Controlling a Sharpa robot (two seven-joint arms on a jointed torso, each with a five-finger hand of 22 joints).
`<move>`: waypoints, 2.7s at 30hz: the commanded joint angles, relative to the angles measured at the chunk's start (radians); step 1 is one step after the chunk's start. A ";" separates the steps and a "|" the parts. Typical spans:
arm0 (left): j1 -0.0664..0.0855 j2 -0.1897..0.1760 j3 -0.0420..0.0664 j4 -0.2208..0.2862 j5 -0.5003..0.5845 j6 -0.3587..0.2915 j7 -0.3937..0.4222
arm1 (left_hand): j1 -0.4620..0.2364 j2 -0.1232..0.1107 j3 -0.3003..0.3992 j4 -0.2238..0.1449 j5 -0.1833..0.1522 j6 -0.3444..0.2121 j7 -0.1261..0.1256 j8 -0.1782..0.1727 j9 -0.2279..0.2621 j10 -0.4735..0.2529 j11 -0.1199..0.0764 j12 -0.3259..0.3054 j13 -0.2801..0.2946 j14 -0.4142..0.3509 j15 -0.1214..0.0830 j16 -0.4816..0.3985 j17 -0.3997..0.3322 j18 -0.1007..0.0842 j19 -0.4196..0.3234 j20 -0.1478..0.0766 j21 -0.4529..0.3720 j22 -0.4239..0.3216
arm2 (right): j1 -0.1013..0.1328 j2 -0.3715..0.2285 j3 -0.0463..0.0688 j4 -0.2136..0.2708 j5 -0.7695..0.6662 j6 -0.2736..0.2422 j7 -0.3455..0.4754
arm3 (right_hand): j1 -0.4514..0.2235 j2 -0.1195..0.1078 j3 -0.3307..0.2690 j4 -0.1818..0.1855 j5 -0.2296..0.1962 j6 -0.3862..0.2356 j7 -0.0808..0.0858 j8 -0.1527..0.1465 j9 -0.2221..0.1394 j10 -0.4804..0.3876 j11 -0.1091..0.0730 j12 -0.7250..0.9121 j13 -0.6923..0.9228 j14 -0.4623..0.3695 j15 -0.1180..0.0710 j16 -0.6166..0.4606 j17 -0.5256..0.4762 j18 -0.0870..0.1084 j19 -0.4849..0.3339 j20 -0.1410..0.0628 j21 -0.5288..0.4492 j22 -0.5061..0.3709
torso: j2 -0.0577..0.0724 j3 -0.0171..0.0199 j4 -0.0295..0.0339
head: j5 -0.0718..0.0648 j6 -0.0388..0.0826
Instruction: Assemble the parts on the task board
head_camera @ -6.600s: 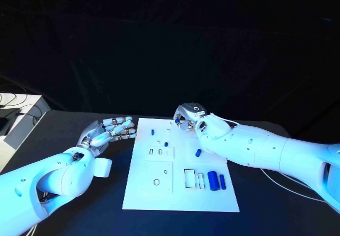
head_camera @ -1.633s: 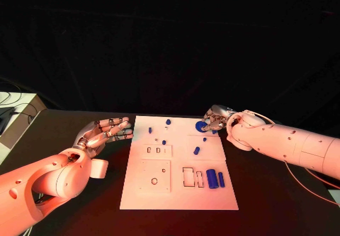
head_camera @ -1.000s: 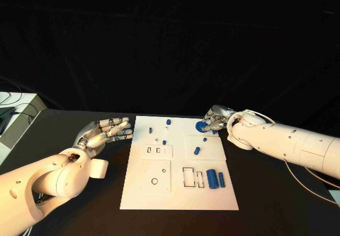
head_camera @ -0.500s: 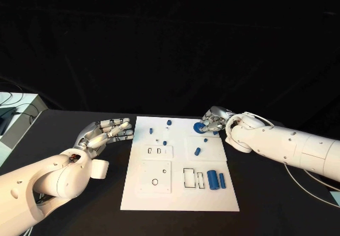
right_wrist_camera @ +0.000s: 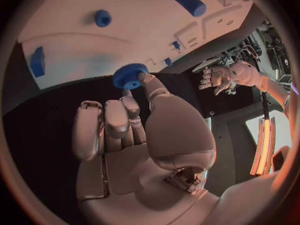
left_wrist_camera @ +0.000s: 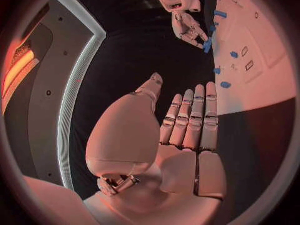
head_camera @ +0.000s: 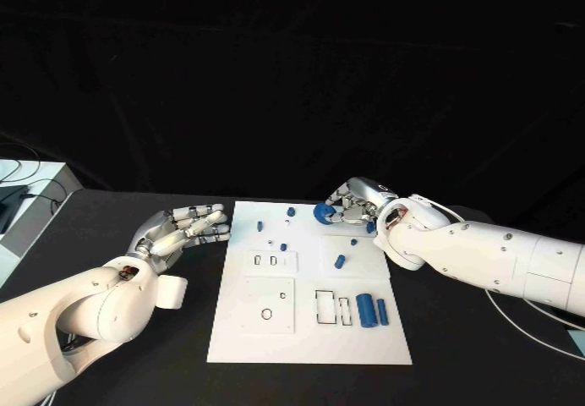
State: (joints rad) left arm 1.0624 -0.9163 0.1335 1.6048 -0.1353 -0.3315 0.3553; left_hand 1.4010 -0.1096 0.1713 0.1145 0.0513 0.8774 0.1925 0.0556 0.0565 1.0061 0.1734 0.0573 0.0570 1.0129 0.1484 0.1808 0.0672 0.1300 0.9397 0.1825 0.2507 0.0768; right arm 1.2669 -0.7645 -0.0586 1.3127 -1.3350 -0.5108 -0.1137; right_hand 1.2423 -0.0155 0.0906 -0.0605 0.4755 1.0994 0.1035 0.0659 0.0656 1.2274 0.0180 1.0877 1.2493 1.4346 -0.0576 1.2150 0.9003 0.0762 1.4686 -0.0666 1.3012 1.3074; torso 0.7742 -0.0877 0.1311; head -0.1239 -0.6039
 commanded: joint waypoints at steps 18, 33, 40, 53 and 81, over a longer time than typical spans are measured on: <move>-0.001 0.005 0.001 0.008 -0.004 0.019 0.004 | 0.002 0.011 0.003 -0.003 0.001 -0.007 -0.001 0.001 0.000 -0.008 0.002 0.003 0.002 -0.005 0.001 -0.004 -0.001 -0.011 -0.006 0.002 0.000 -0.001 | -0.020 0.166 -0.022 -0.055 -0.297 -0.056 -0.101 | 0.004 -0.001 0.004 -0.007 -0.004 0.024 0.010 0.004 0.004 0.004 -0.008 -0.004 0.000 0.000 -0.004 -0.006 0.001 -0.012 0.082 -0.007 0.011 0.194 | -0.001 -0.0050 0.0079 | 0.002 -0.005; -0.001 0.007 0.001 0.006 -0.005 0.021 0.004 | 0.002 0.011 0.003 -0.003 0.001 -0.007 -0.001 0.001 0.000 -0.008 0.002 0.003 0.002 -0.005 0.001 -0.004 -0.001 -0.011 -0.006 0.002 0.000 -0.001 | -0.026 0.232 -0.024 -0.134 -0.341 -0.037 -0.117 | 0.002 -0.004 0.005 -0.007 -0.006 0.022 0.011 0.003 0.004 0.003 -0.007 -0.008 -0.001 0.000 -0.003 -0.008 0.002 -0.012 0.082 -0.007 0.011 0.194 | -0.002 -0.0064 0.0120 | 0.000 -0.010; -0.001 0.006 0.001 0.005 -0.005 0.020 0.004 | 0.002 0.011 0.003 -0.003 0.001 -0.007 -0.001 0.001 0.000 -0.008 0.002 0.003 0.002 -0.005 0.001 -0.004 -0.001 -0.011 -0.006 0.002 0.000 -0.001 | -0.027 0.245 -0.024 -0.156 -0.346 -0.022 -0.119 | 0.001 -0.007 0.005 -0.005 -0.013 0.020 0.012 0.003 0.004 0.001 -0.006 -0.012 -0.002 0.000 -0.003 -0.010 0.002 -0.012 0.082 -0.007 0.011 0.194 | -0.001 -0.0037 0.0075 | 0.007 -0.008; -0.001 0.004 0.001 0.004 -0.005 0.020 0.004 | 0.002 0.011 0.003 -0.003 0.001 -0.007 -0.001 0.001 0.000 -0.008 0.002 0.003 0.002 -0.005 0.001 -0.004 -0.001 -0.011 -0.006 0.002 0.000 -0.001 | -0.032 0.231 -0.024 -0.132 -0.330 -0.084 -0.095 | 0.001 -0.016 0.003 -0.006 -0.010 0.011 0.016 0.001 0.003 0.002 -0.004 -0.013 -0.002 0.001 -0.002 -0.011 0.004 -0.013 0.082 -0.006 0.012 0.194 | -0.001 -0.0035 0.0077 | 0.014 -0.007; -0.001 0.010 0.003 0.007 -0.010 0.023 0.006 | 0.002 0.010 0.003 -0.005 0.001 -0.006 -0.002 0.001 0.000 -0.008 0.002 0.003 0.002 -0.006 0.002 -0.004 -0.001 -0.011 -0.007 0.002 0.000 -0.001 | -0.027 0.330 -0.011 -0.262 -0.037 0.023 -0.027 | 0.020 -0.077 -0.072 0.092 -0.064 -0.096 0.049 0.000 0.004 -0.030 0.024 -0.008 -0.027 -0.001 0.021 0.005 0.020 -0.007 0.082 0.018 0.018 0.196 | 0.000 -0.0075 0.0105 | 0.017 -0.006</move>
State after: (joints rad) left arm 1.0617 -0.9079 0.1355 1.6076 -0.1380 -0.3275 0.3535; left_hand 1.4010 -0.1096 0.1713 0.1146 0.0513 0.8775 0.1925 0.0556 0.0565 1.0061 0.1734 0.0573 0.0570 1.0130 0.1484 0.1808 0.0672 0.1300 0.9397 0.1825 0.2507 0.0768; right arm 1.2392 -0.4382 -0.0706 1.0583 -1.4054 -0.5312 -0.1533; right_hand 1.2609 -0.1004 0.0216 0.0369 0.4125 1.0173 0.1466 0.0684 0.0685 1.2001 0.0412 1.0744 1.2233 1.4344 -0.0427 1.2152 0.9188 0.0763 1.4662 -0.0565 1.3153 1.3081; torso 0.7747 -0.0944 0.1403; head -0.1059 -0.6087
